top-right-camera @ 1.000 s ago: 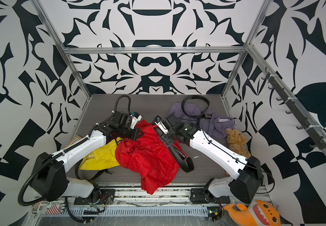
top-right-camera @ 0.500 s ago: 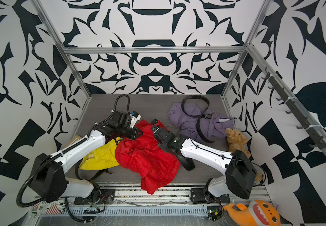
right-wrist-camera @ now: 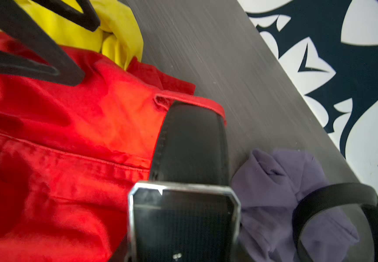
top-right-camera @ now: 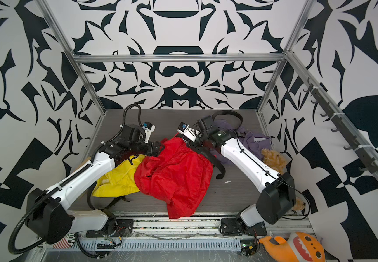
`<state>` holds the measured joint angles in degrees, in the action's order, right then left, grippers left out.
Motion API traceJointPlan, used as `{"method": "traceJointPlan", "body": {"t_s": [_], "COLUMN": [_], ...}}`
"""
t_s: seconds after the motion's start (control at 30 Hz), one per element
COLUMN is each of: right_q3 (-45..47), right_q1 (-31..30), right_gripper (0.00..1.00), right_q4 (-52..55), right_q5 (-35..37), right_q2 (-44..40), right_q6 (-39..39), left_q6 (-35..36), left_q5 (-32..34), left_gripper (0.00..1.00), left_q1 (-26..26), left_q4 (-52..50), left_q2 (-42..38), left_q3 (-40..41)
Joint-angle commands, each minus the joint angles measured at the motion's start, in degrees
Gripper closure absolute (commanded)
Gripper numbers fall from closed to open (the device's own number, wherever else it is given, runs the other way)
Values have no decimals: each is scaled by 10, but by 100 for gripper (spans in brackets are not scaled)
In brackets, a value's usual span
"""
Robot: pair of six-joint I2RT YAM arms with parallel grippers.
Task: Remove the belt from the trousers
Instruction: Adjust the trousers at the center of the board.
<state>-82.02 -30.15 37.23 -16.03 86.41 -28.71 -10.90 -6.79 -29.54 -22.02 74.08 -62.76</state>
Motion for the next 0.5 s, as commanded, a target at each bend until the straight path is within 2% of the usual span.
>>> {"method": "traceJointPlan", "body": {"t_s": [0.0,0.07,0.17,0.37,0.43,0.47], "right_q3": [-83,-115,-146,-164,-163,-161], "right_q1": [14,23,29,36,38,38], "right_gripper": [100,100,100,100,100,100], "right_q4": [59,83,100,105,109,111], "right_q5": [-115,-127,-136,-144,-150,-151], "right_q2": [9,20,28,11,1,-5], "right_q6": [-64,-75,-80,-78,-79,-79], "left_q6": [76,124,168,126,102,88], "left_q5": [9,13,32,54,83,88], "left_gripper": [5,1,1,0,5,12], "left_q1": [-28,-58,-93,-96,-91,-84], "left_q4": [42,44,51,90,121,132], "left_q2": [-18,9,53,142,158,168], "left_q3": [-54,-76,-99,-101,-84,-78]}}
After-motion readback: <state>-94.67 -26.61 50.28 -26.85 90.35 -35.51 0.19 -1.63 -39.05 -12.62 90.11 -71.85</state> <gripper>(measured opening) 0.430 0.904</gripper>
